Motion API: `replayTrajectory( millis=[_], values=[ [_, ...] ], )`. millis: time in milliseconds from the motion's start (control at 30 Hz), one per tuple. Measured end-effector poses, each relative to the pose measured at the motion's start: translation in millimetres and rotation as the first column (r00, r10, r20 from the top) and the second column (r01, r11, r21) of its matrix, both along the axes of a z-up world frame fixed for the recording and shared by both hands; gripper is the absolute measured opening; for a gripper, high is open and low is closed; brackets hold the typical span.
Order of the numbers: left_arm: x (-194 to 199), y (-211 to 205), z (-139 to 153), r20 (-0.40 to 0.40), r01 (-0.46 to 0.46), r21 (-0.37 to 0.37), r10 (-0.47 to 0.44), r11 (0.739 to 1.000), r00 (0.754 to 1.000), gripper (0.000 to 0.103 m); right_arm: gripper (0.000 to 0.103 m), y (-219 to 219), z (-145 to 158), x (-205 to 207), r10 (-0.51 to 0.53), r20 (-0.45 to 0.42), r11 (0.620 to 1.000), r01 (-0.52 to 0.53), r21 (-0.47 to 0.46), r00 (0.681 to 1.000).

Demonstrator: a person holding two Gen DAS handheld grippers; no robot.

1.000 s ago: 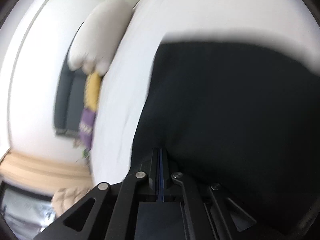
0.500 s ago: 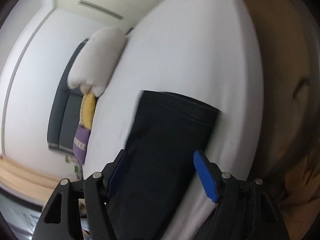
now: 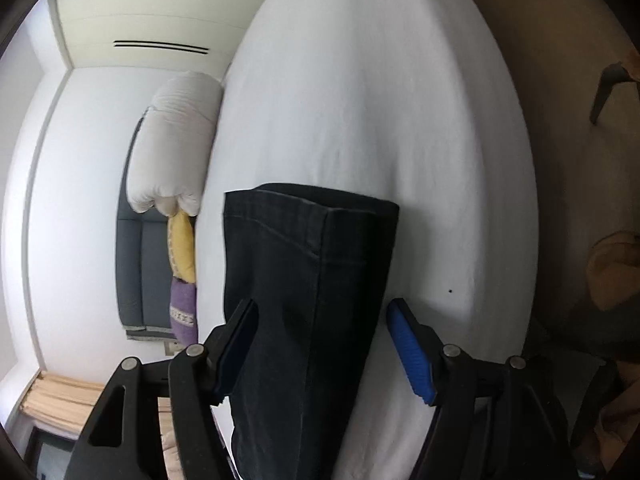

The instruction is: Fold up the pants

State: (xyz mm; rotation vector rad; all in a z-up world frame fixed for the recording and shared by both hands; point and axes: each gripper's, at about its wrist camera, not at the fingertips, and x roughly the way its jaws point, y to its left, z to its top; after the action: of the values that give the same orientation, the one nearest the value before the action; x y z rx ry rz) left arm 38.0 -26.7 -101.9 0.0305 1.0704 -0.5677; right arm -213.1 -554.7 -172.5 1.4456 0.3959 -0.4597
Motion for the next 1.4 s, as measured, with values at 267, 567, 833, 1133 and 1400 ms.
replayTrajectory(
  millis=[267,567,833,1133,1400],
  values=[
    [-0.9,-1.1,-2.3,0.005,-0.002,0.002,0.001,1.0,1.0,0.026,0.052,-0.5,2.2,-2.1,-0.005,0.087,1.0,0.007,-0.02,0.996],
    [-0.8,-0.2,-1.3,0.005,-0.002,-0.001,0.002,1.0,1.0,0.026,0.046,1.0,12.4,1.2,-0.002,0.147,0.996,0.015,-0.092,0.989],
    [-1.1,0.3,-0.1,0.006,-0.002,-0.001,0.002,1.0,1.0,0.026,0.046,-11.6,1.1,9.7,-0.008,0.117,0.994,0.021,-0.111,0.993],
    [-0.7,-0.3,-1.2,0.004,-0.002,-0.003,0.002,1.0,1.0,0.026,0.008,-21.7,7.3,24.2,0.055,0.138,0.989,-0.035,-0.143,0.989],
    [3.4,5.0,-2.4,-0.022,-0.023,-0.036,0.022,0.999,1.0,0.026,0.006,-23.8,14.5,29.0,0.068,0.057,0.985,-0.057,-0.165,0.996]
  ],
)
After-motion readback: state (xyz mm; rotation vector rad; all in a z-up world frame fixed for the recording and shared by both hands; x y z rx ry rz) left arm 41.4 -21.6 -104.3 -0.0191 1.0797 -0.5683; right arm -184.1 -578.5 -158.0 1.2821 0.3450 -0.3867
